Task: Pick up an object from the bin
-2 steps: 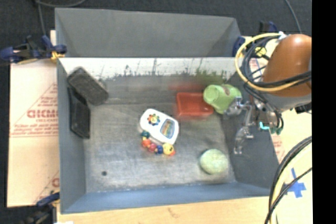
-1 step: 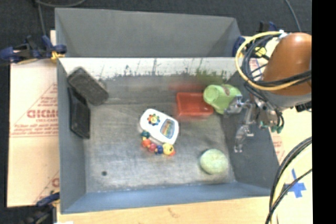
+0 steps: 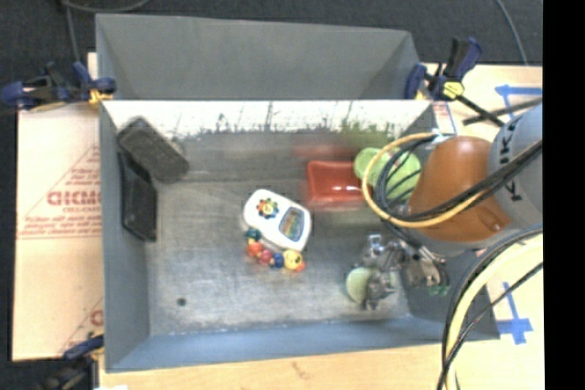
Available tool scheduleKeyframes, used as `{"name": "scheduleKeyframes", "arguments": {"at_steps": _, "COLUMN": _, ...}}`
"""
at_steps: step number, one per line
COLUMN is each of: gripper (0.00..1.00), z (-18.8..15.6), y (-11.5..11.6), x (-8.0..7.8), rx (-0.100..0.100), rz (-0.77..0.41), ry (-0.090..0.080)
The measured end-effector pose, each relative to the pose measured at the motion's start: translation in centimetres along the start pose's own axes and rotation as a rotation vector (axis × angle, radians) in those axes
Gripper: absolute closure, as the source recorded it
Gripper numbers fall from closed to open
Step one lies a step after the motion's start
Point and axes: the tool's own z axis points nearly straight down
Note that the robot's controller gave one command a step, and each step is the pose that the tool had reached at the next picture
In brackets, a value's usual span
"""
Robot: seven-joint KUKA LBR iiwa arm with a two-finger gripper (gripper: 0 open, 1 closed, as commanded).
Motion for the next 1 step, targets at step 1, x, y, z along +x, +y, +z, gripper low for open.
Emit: {"name": "scheduleKeyframes", "arguments": {"at_steps": 1, "gripper": 1.00, "z": 0.00, "y": 0.00, "x": 0.00, "rx": 0.000, "rz": -0.001, "ry": 0.000}}
